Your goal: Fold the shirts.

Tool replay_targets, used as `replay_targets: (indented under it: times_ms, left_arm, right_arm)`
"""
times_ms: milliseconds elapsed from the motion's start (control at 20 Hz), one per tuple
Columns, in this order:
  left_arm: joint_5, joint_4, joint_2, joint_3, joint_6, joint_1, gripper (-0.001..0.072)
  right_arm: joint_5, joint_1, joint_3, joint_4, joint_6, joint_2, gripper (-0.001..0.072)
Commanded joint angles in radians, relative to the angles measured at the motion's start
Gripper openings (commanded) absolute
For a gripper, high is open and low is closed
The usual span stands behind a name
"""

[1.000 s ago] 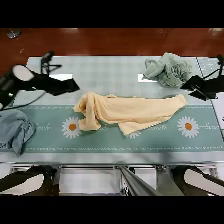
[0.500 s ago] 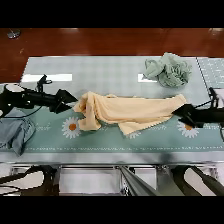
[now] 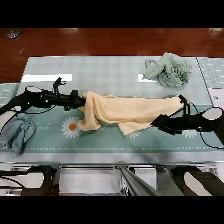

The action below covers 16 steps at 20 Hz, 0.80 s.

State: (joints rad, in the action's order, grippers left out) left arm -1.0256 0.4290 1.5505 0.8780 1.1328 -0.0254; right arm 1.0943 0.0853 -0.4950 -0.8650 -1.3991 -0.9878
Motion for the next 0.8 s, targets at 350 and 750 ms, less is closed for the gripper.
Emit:
replay_targets:
  times_ms: [350, 750]
  left_arm:
    - [-0.014, -0.014, 0.015, 0.056, -0.048, 0.014, 0.0030]
    - [-0.014, -0.015, 0.015, 0.056, -0.048, 0.016, 0.0030]
  right_arm:
    - [-0.157, -0.305, -0.002, 0.115, -0.117, -0.157, 0.0620]
    - [-0.251, -0.408, -0.193, 0.226, -0.097, -0.383, 0.0613]
